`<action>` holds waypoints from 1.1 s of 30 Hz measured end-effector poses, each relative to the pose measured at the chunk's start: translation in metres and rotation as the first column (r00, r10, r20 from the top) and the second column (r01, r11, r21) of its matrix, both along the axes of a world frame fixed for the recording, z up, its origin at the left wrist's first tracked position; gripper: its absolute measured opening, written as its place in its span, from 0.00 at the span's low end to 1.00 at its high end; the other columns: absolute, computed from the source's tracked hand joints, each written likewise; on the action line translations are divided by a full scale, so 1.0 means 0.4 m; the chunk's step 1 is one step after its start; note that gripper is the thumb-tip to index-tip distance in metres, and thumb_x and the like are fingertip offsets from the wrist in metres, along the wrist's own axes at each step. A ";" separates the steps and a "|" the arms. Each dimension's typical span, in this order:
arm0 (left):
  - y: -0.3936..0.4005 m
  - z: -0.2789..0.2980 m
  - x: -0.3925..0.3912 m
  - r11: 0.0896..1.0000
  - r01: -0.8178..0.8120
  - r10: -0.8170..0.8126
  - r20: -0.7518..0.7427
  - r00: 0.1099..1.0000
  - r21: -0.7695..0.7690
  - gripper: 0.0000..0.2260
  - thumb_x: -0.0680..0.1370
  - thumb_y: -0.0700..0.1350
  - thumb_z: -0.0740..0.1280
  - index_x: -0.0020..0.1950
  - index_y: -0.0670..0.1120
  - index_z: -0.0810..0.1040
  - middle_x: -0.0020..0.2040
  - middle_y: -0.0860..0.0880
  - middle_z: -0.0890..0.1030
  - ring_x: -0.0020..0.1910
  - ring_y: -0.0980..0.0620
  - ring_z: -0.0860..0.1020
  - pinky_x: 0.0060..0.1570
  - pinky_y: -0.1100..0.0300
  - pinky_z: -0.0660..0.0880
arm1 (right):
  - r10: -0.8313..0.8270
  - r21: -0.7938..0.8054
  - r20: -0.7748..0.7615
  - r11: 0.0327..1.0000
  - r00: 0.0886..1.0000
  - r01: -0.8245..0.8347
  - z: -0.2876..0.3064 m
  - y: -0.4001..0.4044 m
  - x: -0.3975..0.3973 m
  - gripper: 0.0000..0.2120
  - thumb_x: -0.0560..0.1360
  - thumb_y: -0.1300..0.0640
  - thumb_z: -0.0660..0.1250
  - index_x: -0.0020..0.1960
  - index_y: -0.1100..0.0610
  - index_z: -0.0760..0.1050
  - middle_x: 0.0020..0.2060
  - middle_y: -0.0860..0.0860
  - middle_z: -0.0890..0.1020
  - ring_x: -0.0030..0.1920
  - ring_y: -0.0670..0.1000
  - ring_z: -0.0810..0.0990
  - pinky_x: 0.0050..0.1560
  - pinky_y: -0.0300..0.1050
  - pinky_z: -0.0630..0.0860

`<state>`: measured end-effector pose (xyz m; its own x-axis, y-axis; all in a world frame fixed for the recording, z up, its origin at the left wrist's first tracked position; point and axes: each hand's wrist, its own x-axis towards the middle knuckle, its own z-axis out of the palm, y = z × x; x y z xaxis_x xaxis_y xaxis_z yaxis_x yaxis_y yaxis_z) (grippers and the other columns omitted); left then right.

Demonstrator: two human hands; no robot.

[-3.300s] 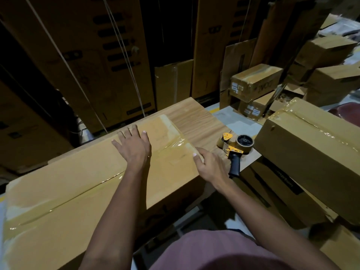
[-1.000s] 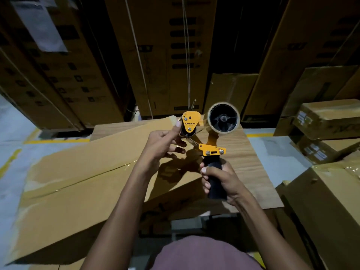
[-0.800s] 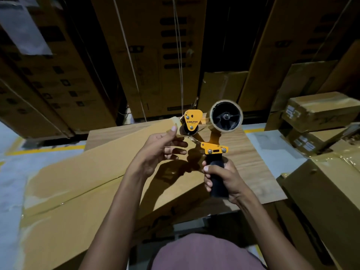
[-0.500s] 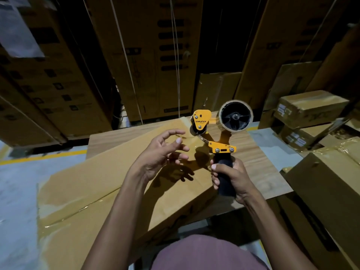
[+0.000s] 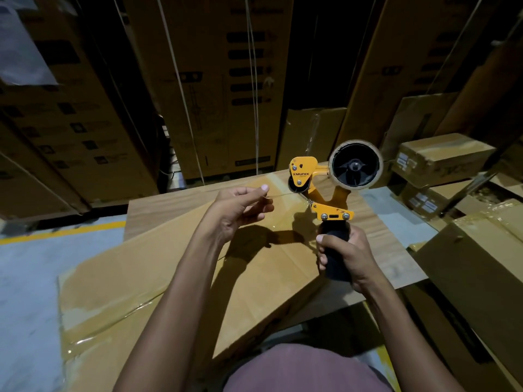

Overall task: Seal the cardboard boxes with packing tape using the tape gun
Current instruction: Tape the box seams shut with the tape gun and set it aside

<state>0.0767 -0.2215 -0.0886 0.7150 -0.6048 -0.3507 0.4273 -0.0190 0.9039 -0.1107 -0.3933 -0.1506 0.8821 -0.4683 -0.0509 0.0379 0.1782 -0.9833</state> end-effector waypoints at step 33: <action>-0.395 -0.081 0.382 0.741 -0.057 -0.353 0.460 0.814 0.669 0.11 0.68 0.28 0.74 0.37 0.44 0.83 0.35 0.47 0.85 0.42 0.50 0.86 0.48 0.49 0.84 | -0.179 -0.354 -0.382 0.934 0.907 0.035 -0.051 -0.181 0.286 0.06 0.72 0.55 0.71 0.46 0.55 0.76 0.30 0.56 0.83 0.29 0.57 0.83 0.38 0.62 0.85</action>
